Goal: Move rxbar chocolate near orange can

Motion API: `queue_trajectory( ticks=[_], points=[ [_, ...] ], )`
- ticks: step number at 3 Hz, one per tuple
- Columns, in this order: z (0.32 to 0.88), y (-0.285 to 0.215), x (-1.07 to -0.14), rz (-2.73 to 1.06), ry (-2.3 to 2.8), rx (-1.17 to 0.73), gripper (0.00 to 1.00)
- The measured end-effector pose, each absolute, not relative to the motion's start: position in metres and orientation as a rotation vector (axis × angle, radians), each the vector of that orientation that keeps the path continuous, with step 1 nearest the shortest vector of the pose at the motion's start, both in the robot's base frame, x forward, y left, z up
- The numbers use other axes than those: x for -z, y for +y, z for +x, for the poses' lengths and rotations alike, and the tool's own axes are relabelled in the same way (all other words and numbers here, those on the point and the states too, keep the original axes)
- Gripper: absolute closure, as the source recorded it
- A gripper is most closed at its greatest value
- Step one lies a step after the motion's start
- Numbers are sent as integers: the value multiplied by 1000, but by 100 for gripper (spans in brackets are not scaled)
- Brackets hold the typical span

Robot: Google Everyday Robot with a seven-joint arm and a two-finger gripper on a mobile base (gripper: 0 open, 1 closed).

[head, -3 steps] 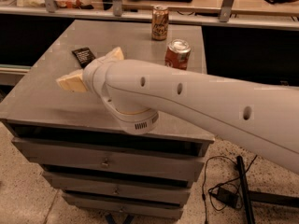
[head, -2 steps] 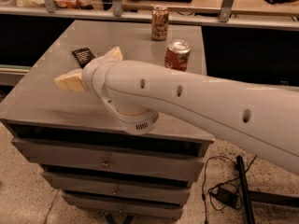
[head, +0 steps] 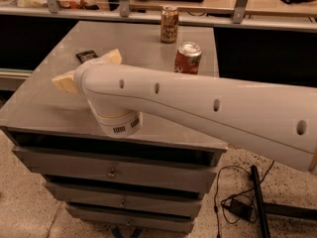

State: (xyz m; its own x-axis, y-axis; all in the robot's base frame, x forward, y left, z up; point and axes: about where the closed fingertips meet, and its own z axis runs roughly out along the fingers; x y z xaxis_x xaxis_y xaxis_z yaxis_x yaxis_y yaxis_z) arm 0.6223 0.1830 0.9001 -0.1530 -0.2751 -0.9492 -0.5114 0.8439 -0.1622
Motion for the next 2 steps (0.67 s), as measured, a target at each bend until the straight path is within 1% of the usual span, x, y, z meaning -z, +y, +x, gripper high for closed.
queue_trajectory(
  ticks=[1,2],
  points=[
    [651,185,-883,-582,1790,-177,0],
    [670,188,-875,-566,1800,-183,0]
  ],
)
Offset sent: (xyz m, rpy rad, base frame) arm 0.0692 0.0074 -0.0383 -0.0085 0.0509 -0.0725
